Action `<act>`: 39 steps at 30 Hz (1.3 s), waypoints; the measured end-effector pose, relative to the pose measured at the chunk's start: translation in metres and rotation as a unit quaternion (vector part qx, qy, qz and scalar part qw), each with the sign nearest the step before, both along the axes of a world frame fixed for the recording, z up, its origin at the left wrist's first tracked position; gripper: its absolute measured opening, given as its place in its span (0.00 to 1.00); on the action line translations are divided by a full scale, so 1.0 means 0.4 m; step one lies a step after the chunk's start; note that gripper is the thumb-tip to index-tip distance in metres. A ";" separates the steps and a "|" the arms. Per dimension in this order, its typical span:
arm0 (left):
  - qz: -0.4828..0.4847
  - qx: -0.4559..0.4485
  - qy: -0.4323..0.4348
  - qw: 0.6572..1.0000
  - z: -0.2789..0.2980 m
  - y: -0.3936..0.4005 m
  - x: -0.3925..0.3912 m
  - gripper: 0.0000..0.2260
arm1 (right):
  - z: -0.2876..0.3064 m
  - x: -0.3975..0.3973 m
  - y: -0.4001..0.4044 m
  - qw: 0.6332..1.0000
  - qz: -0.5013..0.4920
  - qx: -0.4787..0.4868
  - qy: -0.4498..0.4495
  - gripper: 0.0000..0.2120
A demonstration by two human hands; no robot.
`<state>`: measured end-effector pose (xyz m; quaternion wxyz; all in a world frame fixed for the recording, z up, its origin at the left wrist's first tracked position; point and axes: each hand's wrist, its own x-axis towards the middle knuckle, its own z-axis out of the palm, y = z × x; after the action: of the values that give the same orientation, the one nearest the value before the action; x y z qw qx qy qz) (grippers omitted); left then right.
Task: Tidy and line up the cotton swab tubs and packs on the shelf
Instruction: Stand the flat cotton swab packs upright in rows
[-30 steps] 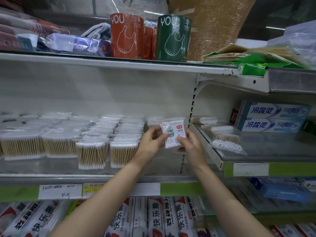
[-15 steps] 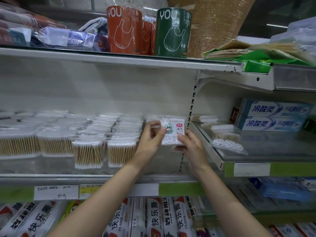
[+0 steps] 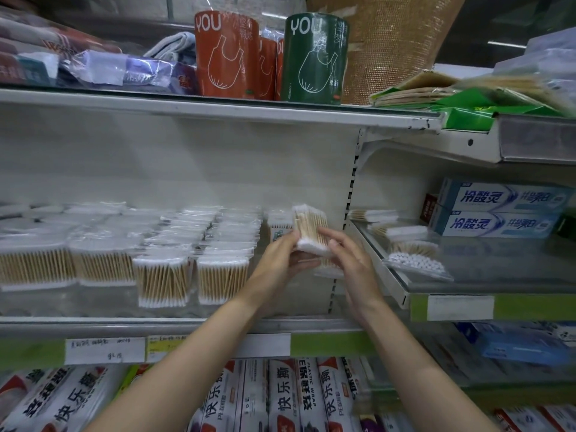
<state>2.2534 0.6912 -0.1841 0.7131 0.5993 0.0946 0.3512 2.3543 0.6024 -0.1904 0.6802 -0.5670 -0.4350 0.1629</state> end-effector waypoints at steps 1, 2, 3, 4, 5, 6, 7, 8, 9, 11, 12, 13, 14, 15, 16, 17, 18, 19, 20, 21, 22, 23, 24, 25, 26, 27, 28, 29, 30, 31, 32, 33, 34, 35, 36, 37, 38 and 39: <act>-0.007 -0.041 -0.013 0.999 0.003 0.002 0.001 0.15 | 0.000 -0.002 0.000 1.000 0.006 0.007 0.009 0.11; -0.010 -0.074 -0.024 0.997 0.006 0.002 -0.001 0.15 | 0.000 -0.003 -0.002 1.000 0.016 0.013 0.020 0.11; -0.012 -0.097 -0.031 0.995 0.008 0.005 -0.002 0.14 | 0.000 -0.007 -0.004 0.999 0.026 0.020 0.028 0.11; -0.014 -0.113 -0.035 0.993 0.010 0.006 -0.003 0.14 | 0.001 -0.009 -0.005 0.999 0.033 0.025 0.033 0.12; -0.014 -0.122 -0.038 0.992 0.014 0.005 -0.005 0.14 | 0.000 -0.010 -0.006 0.998 0.035 0.029 0.034 0.11; -0.016 -0.123 -0.038 0.992 0.017 0.002 -0.006 0.14 | -0.001 -0.010 -0.006 0.998 0.034 0.030 0.034 0.11; -0.016 -0.123 -0.038 0.992 0.019 -0.001 -0.006 0.14 | -0.001 -0.010 -0.006 0.998 0.032 0.033 0.034 0.11; -0.016 -0.122 -0.036 0.992 0.019 -0.001 -0.006 0.14 | 0.000 -0.011 -0.006 0.998 0.030 0.034 0.034 0.11; -0.017 -0.122 -0.036 0.992 0.019 -0.001 -0.007 0.14 | 0.000 -0.011 -0.006 0.998 0.028 0.034 0.035 0.11; -0.025 -0.115 -0.038 0.992 0.017 -0.003 -0.012 0.13 | -0.002 -0.011 -0.008 0.998 0.029 0.031 0.038 0.12; -0.029 -0.107 -0.043 0.993 0.014 -0.005 -0.015 0.13 | -0.002 -0.012 -0.009 0.998 0.031 0.026 0.039 0.13; -0.032 -0.095 -0.051 0.994 0.011 -0.004 -0.016 0.12 | 0.000 -0.013 -0.010 0.998 0.033 0.023 0.040 0.14; -0.033 -0.078 -0.057 0.995 0.009 -0.004 -0.017 0.12 | 0.002 -0.012 -0.010 0.998 0.034 0.020 0.041 0.15; -0.036 -0.061 -0.064 0.995 0.011 -0.004 -0.019 0.11 | 0.005 -0.013 -0.009 0.998 0.036 0.018 0.043 0.15; -0.037 -0.046 -0.067 0.996 0.014 -0.006 -0.019 0.11 | 0.007 -0.012 -0.009 0.998 0.038 0.019 0.042 0.13; -0.037 -0.034 -0.066 0.997 0.020 -0.009 -0.020 0.11 | 0.009 -0.013 -0.007 0.998 0.040 0.019 0.040 0.11; -0.031 -0.020 -0.058 0.998 0.028 -0.014 -0.020 0.10 | 0.013 -0.016 -0.006 0.998 0.040 0.017 0.035 0.13; -0.018 0.003 -0.040 0.999 0.040 -0.022 -0.021 0.08 | 0.014 -0.019 -0.004 0.999 0.039 0.012 0.034 0.17; 0.006 0.043 -0.011 0.999 0.054 -0.031 -0.024 0.06 | 0.014 -0.023 -0.003 0.999 0.039 0.007 0.036 0.20; 0.038 0.100 0.024 0.994 0.069 -0.039 -0.029 0.05 | 0.015 -0.026 -0.001 0.999 0.036 0.008 0.039 0.19; 0.069 0.165 0.059 0.982 0.081 -0.043 -0.036 0.06 | 0.018 -0.028 -0.002 0.998 0.037 0.011 0.043 0.17; 0.093 0.225 0.088 0.966 0.091 -0.044 -0.043 0.07 | 0.022 -0.029 -0.002 0.998 0.038 0.012 0.051 0.16; 0.111 0.274 0.110 0.949 0.101 -0.041 -0.052 0.07 | 0.026 -0.026 -0.002 0.997 0.039 0.010 0.061 0.18; 0.125 0.310 0.124 0.934 0.111 -0.035 -0.061 0.07 | 0.032 -0.025 -0.004 0.996 0.042 0.011 0.073 0.20; 0.138 0.335 0.135 0.922 0.120 -0.026 -0.069 0.06 | 0.039 -0.023 -0.004 0.995 0.048 0.015 0.090 0.20; 0.154 0.354 0.145 0.911 0.132 -0.015 -0.077 0.05 | 0.047 -0.023 -0.003 0.992 0.057 0.023 0.111 0.16; 0.172 0.370 0.151 0.900 0.143 -0.002 -0.080 0.05 | 0.055 -0.023 -0.003 0.989 0.066 0.031 0.127 0.11; 0.190 0.386 0.154 0.890 0.155 0.010 -0.082 0.07 | 0.060 -0.023 0.001 0.988 0.068 0.034 0.132 0.08; 0.203 0.402 0.157 0.879 0.168 0.022 -0.085 0.09 | 0.066 -0.024 0.005 0.989 0.068 0.033 0.125 0.06; 0.208 0.417 0.161 0.870 0.182 0.031 -0.088 0.12 | 0.070 -0.025 0.010 0.992 0.064 0.030 0.107 0.05; 0.205 0.435 0.164 0.861 0.196 0.040 -0.091 0.14 | 0.074 -0.024 0.015 0.995 0.056 0.024 0.082 0.05; 0.200 0.459 0.170 0.849 0.211 0.048 -0.092 0.16 | 0.081 -0.025 0.018 0.997 0.045 0.018 0.053 0.05; 0.198 0.486 0.179 0.832 0.227 0.058 -0.092 0.17 | 0.089 -0.024 0.022 0.999 0.034 0.010 0.023 0.05; 0.200 0.512 0.190 0.813 0.242 0.069 -0.090 0.17 | 0.098 -0.024 0.027 1.000 0.022 0.002 -0.002 0.05; 0.205 0.533 0.204 0.795 0.256 0.082 -0.087 0.17 | 0.108 -0.023 0.033 1.000 0.010 -0.010 -0.021 0.06; 0.212 0.548 0.219 0.779 0.267 0.095 -0.082 0.16 | 0.117 -0.023 0.041 0.999 -0.002 -0.026 -0.035 0.07; 0.219 0.562 0.233 0.762 0.273 0.108 -0.076 0.15 | 0.123 -0.020 0.053 0.997 -0.018 -0.049 -0.049 0.08; 0.224 0.575 0.248 0.747 0.276 0.120 -0.069 0.13 | 0.125 -0.016 0.065 0.994 -0.035 -0.076 -0.067 0.07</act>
<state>2.2257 0.7392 -0.0738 0.0855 0.9235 0.1801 0.3278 2.3477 0.6285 -0.1405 0.6094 -0.6416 -0.4461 0.1335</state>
